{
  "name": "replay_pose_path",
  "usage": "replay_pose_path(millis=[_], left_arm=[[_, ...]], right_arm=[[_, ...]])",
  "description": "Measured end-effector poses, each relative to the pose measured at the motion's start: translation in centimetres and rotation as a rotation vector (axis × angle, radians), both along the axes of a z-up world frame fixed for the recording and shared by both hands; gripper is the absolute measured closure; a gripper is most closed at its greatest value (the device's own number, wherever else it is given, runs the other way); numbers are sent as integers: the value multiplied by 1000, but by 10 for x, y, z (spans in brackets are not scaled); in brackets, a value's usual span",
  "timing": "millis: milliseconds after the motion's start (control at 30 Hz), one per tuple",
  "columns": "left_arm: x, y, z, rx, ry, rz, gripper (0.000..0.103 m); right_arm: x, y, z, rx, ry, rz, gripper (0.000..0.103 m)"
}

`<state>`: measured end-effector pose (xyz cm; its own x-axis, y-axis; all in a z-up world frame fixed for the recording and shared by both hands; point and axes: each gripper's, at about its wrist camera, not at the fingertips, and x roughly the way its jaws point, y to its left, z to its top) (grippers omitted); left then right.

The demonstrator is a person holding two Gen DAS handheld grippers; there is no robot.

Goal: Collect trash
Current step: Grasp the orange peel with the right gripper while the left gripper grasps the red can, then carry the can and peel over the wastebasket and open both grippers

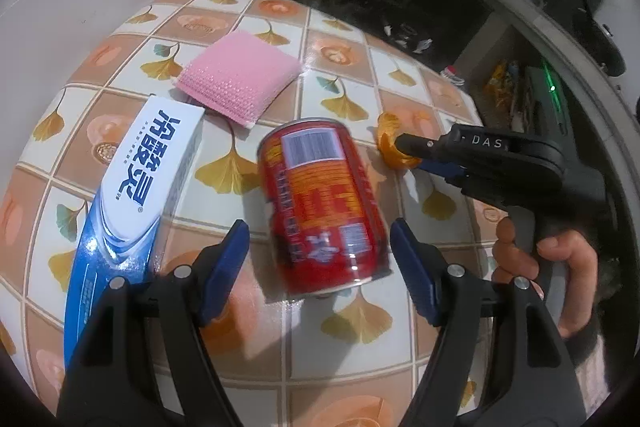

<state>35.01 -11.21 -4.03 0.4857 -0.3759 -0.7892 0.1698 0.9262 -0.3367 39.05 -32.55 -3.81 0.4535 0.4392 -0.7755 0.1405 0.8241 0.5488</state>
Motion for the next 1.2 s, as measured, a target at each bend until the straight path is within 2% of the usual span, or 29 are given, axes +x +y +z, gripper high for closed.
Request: replay_pose_path(millis=[67,200,400,533,900,1200], left_arm=[[-1,-3,-1,6,8,0,35],[0,-10,-2,15,25,-7,42],[-1,-12,-2,10,40,11,42],[-8,-11,-3,-23,53,13,43],[-48,-7,-2,-121,102,-18,43],[-95,-5,4,-198,144,-71,43]], right_arm=[[0,6,1,-39,0,13,91],[-4,14,1,-91,-5,31,94],[-22,3,4,-72,-20,9,96],[-39,-10,11,-52,-40,-23,96],[-116,-49,23,-20,-67,-95,96],[-192,-74,24,59,-88,-159,96]])
